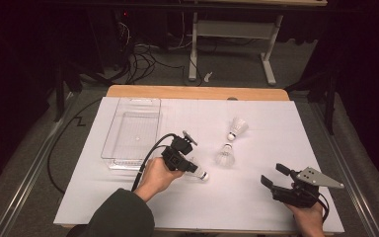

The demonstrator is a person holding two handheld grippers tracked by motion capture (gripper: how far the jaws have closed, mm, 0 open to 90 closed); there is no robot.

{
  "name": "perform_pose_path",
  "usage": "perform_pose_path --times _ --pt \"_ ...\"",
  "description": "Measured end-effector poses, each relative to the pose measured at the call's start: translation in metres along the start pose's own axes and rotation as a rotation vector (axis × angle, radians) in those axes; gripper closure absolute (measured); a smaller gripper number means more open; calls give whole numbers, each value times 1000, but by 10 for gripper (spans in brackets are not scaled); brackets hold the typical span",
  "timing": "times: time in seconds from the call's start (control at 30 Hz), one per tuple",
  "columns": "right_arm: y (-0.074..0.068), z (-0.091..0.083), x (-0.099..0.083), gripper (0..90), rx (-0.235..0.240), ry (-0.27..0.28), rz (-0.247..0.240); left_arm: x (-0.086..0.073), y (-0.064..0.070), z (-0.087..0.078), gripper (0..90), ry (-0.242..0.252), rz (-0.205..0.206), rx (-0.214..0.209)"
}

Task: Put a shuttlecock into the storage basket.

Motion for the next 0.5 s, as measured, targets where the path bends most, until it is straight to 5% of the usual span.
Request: perform_pose_path --times 0.5 --pt "0 0 0 248 -1 2 -4 1 2 -7 900 23 22 11"
Point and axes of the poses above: each handheld gripper's, and its own axes: z roughly forward along the jaws, x roughly out of its top, y roughly to its right, the point moved 10 cm from there along z, roughly forward along the jaws, and after that the axes turned 14 degrees about -z, right-handed, at the moved point
